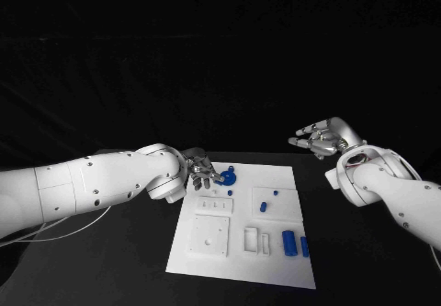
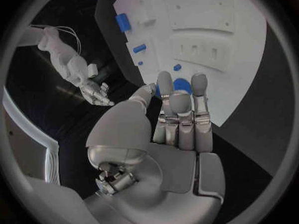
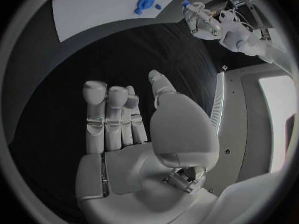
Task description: Assemble the parts on the task board
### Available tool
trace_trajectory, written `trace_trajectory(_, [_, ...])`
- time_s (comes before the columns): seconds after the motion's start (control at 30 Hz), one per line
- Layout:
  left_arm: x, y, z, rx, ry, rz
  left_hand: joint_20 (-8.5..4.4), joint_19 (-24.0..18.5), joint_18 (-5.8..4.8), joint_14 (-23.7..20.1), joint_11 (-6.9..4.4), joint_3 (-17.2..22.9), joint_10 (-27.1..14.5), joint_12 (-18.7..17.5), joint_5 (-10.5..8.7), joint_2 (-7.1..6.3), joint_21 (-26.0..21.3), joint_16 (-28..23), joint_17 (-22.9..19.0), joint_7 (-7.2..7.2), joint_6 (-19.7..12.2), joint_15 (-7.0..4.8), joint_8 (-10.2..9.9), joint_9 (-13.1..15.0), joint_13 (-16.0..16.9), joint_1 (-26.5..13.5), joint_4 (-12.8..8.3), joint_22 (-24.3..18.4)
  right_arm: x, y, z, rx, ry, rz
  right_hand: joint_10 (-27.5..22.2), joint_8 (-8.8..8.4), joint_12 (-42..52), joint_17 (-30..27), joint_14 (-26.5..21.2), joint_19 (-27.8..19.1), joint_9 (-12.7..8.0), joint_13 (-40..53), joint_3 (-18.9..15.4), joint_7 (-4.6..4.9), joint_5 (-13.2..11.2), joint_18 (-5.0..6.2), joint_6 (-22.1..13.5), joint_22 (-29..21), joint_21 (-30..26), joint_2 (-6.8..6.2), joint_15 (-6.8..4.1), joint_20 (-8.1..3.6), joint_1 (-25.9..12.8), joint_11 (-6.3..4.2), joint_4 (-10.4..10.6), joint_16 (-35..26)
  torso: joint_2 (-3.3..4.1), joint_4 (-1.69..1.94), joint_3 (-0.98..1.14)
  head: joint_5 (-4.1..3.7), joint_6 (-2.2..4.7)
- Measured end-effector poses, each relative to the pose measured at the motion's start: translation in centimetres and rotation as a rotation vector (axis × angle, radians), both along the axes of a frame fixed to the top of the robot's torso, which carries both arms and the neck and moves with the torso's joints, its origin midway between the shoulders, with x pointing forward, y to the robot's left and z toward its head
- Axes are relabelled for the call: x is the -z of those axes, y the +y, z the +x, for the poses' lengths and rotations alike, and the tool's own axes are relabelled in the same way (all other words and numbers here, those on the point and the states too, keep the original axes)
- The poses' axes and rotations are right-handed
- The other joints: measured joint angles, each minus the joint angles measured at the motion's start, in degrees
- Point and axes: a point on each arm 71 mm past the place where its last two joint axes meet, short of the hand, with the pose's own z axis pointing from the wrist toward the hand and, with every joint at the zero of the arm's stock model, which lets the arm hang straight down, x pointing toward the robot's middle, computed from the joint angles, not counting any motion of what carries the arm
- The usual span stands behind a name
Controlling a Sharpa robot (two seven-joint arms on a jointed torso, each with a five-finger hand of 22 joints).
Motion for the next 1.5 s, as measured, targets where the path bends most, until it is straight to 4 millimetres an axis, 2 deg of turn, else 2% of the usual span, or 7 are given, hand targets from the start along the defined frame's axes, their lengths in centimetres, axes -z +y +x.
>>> trace_trajectory(0.27, [1.2,-0.7,-0.5,-0.018,-0.034,0.097,0.00,0.4,0.00,0.7,0.01,0.2,0.0,1.2,0.27,-0.07,0.4,0.0,0.3,0.30,0.3,-0.13,-0.3,-0.7,-0.1,0.1,0.2,0.0,-2.6,-0.9,2.8,0.048,-0.025,0.091,0.0,0.00,0.0,0.2,0.0,0.0,0.0,0.0,0.2,0.00,0.5,0.00,0.0,0.0,0.0,0.33,0.00,0.00,0.1,0.00,0.1,0.0,-0.37,0.03,0.19,0.40,-1.05])
trace_trajectory(0.43, [2.4,-0.8,-0.9,-0.030,-0.051,0.130,0.20,0.6,0.00,1.2,0.02,0.2,0.0,1.9,0.71,-0.07,0.4,0.0,0.5,0.46,0.5,-0.22,-0.4,-1.2,-0.1,0.1,0.2,0.0,-3.0,-0.6,3.9,0.054,-0.031,0.121,0.0,0.00,0.0,0.2,0.0,0.0,0.0,-0.3,0.9,0.00,3.1,0.00,0.0,0.0,0.0,0.86,0.00,0.00,0.1,0.00,-0.6,0.2,-0.38,0.08,0.23,0.17,-1.43])
trace_trajectory(0.6, [3.4,-1.0,-1.3,-0.037,-0.066,0.147,0.20,0.6,0.00,1.4,0.14,0.2,0.1,2.2,0.79,-0.07,0.4,0.0,0.6,0.58,0.6,-0.23,-0.2,-1.6,-0.2,0.1,0.1,0.0,-3.4,-0.3,4.6,0.056,-0.038,0.135,0.0,0.00,0.0,0.3,0.0,0.0,0.0,-0.4,1.4,0.00,4.2,0.00,0.0,0.0,0.0,0.88,0.00,0.00,0.1,0.00,-1.6,0.2,-0.38,0.10,0.23,0.07,-1.80])
trace_trajectory(0.93, [5.0,-1.2,-2.0,-0.045,-0.086,0.165,0.20,0.6,0.00,1.6,0.18,0.3,0.2,2.1,1.12,-0.15,0.7,0.0,0.7,0.58,0.6,-0.20,-0.2,-1.7,-0.4,0.1,0.3,0.0,-3.6,-0.2,5.2,0.057,-0.043,0.138,-0.2,0.00,0.0,0.3,0.0,0.0,0.0,-0.5,1.5,-0.01,4.5,-0.01,0.0,0.0,0.0,1.09,0.00,0.00,-0.1,-0.21,-2.0,0.2,-0.38,0.11,0.16,0.42,-2.26])
trace_trajectory(1.23, [5.5,-1.3,-2.2,-0.045,-0.098,0.180,0.20,0.6,0.00,1.7,0.23,0.3,0.2,2.5,1.13,-0.27,0.7,0.0,0.8,0.68,0.7,-0.11,-0.3,-2.0,-0.4,0.3,0.3,0.0,-3.6,-0.2,5.2,0.054,-0.039,0.137,-0.2,0.00,0.0,0.4,0.0,0.0,0.0,-0.5,1.5,-0.03,4.8,0.00,0.0,0.0,0.0,1.39,0.00,-0.01,-0.4,-0.21,-2.0,0.2,-0.41,0.02,0.26,0.60,-2.58])
trace_trajectory(1.4, [5.9,-1.2,-2.4,-0.044,-0.097,0.189,0.20,0.6,-0.01,1.7,0.24,0.3,0.2,2.5,1.12,-0.27,0.9,0.0,0.9,0.73,0.7,-0.10,-0.3,-2.0,-0.4,0.3,0.3,0.0,-3.5,-0.3,5.3,0.054,-0.035,0.136,-0.4,0.00,0.0,0.4,0.0,0.0,0.0,-0.8,1.5,-0.04,6.2,0.00,0.0,0.0,0.0,1.39,0.00,0.00,-0.4,0.00,-2.0,0.2,-0.41,-0.03,0.30,0.61,-2.72])
trace_trajectory(1.5, [6.1,-1.2,-2.5,-0.042,-0.097,0.195,0.40,0.8,0.00,1.7,0.24,0.3,0.2,2.8,1.11,-0.37,0.9,0.3,1.0,0.80,0.8,-0.09,-0.4,-2.5,-0.4,0.4,0.3,0.0,-3.5,-0.3,5.3,0.054,-0.032,0.135,-0.4,0.00,0.0,0.4,0.0,0.0,0.0,-0.8,1.5,-0.04,6.3,0.00,0.0,0.0,0.0,1.39,0.00,0.00,-0.4,0.00,-2.0,0.2,-0.41,-0.03,0.30,0.43,-2.81])
